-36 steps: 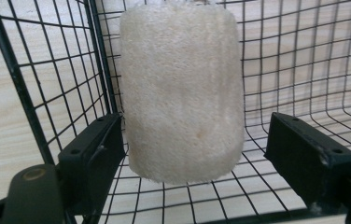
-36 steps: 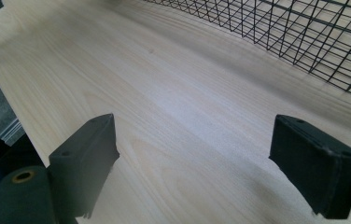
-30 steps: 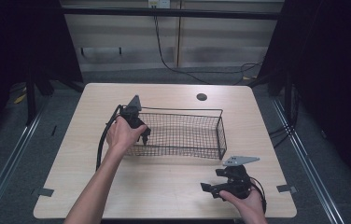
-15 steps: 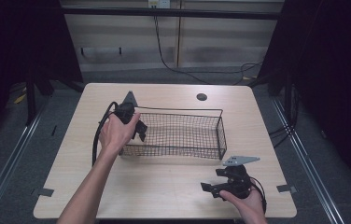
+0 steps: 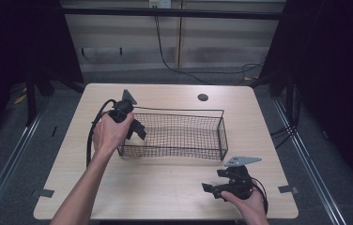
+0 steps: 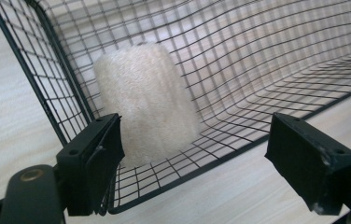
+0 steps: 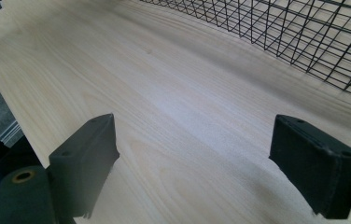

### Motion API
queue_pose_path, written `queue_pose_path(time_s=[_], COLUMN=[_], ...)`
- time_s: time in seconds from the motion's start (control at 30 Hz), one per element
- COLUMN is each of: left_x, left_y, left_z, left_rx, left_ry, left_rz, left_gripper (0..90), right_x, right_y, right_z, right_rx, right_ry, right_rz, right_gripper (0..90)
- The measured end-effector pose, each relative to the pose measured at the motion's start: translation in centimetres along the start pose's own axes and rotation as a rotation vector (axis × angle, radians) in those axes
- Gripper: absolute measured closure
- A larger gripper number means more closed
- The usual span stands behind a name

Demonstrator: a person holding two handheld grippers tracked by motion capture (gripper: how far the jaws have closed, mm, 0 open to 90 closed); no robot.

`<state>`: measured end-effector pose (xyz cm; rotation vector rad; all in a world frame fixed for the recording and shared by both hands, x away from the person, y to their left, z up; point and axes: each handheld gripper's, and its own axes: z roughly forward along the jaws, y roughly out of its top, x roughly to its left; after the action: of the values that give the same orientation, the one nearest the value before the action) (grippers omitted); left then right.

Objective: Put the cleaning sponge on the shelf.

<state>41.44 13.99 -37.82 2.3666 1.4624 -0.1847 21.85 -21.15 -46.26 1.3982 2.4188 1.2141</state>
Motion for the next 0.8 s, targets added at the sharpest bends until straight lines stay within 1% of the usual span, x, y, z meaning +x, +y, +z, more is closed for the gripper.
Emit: queue_pose_path(time_s=[0.1,0.13,0.17,0.2,0.23,0.27,0.3,0.37,0.47,0.5,0.53,0.57,0.6,0.63,0.67,0.7,0.73,0.77,0.8], left_x=[0.1,0.2,0.2,0.2,0.3,0.4,0.4,0.6,0.8,0.9,1.0,1.1,1.4,1.5,1.7,1.7,1.8,2.1,2.2], left_y=[-0.4,-0.6,-0.8,-0.8,-0.9,-1.3,-1.3,-1.6,-2.1,-2.4,-2.7,-2.9,-3.3,-3.5,-3.7,-3.7,-4.0,-4.5,-4.8], left_z=[-0.7,-0.9,-1.1,-1.1,-1.2,-1.6,-1.6,-1.9,-2.1,-2.2,-2.4,-2.5,-2.7,-2.8,-3.0,-3.0,-3.0,-3.4,-3.5], left_rx=[-0.044,-0.046,-0.057,-0.057,-0.059,-0.077,-0.077,-0.097,-0.122,-0.130,-0.149,-0.163,-0.190,-0.199,-0.196,-0.196,-0.216,-0.235,-0.256], left_ry=[0.001,-0.004,-0.015,-0.015,-0.024,-0.036,-0.036,-0.060,-0.062,-0.065,-0.073,-0.073,-0.078,-0.085,-0.088,-0.088,-0.095,-0.095,-0.113], left_rz=[0.038,0.048,0.053,0.053,0.068,0.081,0.081,0.090,0.095,0.103,0.115,0.117,0.121,0.124,0.149,0.149,0.141,0.159,0.169], left_gripper=[18.2,18.3,18.2,18.3,18.6,19.2,19.2,19.2,20.0,20.6,20.7,20.7,20.7,20.7,20.6,20.7,20.6,20.6,20.6], right_x=[0.0,0.0,0.0,0.0,0.0,0.0,0.0,0.0,0.0,0.0,0.0,0.0,0.0,0.0,0.0,0.0,0.0,0.0,0.0], right_y=[0.0,0.0,0.0,0.0,0.0,0.0,0.0,0.0,0.0,0.0,0.0,0.0,0.0,0.0,0.0,0.0,0.0,0.0,0.0], right_z=[0.0,0.0,0.0,0.0,0.0,0.0,0.0,0.0,0.0,0.0,0.0,0.0,0.0,0.0,0.0,0.0,0.0,0.0,0.0], right_rx=[0.000,0.000,0.000,0.001,0.001,0.001,0.001,0.002,0.000,0.000,-0.001,0.000,-0.001,0.000,0.000,-0.002,-0.002,-0.002,-0.002], right_ry=[0.001,0.000,0.000,0.000,0.000,0.000,0.000,-0.002,-0.002,-0.002,-0.002,-0.003,-0.003,-0.003,-0.004,-0.004,-0.004,-0.004,-0.005], right_rz=[-0.002,-0.002,0.000,-0.003,-0.003,0.001,0.001,-0.001,0.002,0.003,0.003,0.001,0.003,0.004,0.004,0.002,0.003,0.003,0.004], right_gripper=[14.5,14.5,14.5,14.5,14.5,14.5,14.5,14.5,14.5,14.5,14.5,14.5,14.5,14.5,14.5,14.5,14.5,14.5,14.5])
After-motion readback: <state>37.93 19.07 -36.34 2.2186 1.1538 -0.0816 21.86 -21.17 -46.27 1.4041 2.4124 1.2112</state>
